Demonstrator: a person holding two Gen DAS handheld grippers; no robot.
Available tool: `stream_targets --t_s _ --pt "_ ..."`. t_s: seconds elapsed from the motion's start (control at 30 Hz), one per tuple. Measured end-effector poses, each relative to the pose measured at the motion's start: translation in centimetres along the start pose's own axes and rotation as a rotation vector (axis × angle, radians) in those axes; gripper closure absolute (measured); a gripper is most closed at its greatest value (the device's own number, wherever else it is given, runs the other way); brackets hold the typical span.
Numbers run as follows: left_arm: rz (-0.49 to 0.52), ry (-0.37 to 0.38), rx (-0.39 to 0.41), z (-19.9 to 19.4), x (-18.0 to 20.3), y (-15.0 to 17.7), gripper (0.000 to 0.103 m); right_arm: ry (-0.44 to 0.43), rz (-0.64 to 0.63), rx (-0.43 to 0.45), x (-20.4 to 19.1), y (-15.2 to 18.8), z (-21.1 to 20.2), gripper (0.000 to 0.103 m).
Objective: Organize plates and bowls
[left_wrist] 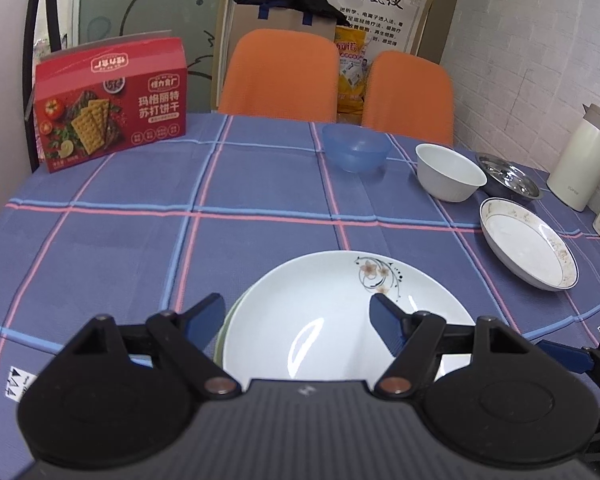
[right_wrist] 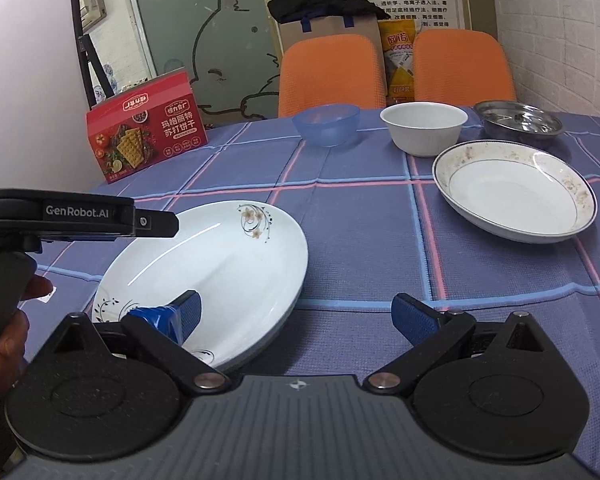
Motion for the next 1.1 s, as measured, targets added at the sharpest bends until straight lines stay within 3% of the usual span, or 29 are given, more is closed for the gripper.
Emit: stream_targets --t_s 0.43,0.63,1.1 --pt "0.145 -0.016 0.02 0.1 6.2 -0.7 0.03 0.049 0.12 0.031 5.4 0.5 -1.6 0.014" --pt "0.252 -0.058 0.027 1.0 10.1 -0.9 0.03 0.047 0.194 0.048 8.7 0.9 -2.2 0.014" --pt "0.378 -0.018 -0.066 5.5 17.9 -0.7 0.029 0.05 0.353 0.093 15.6 1.3 -3.5 0.013"
Point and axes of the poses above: each gripper's, at about its wrist camera, not at the fingertips, and z roughly the way its jaws point, x to its right, y to its underside, the point moved 2 cm from there along z, roughly the way its jaws point, and after that the axes turned 1 degree about -z, right-handed, at the moved point
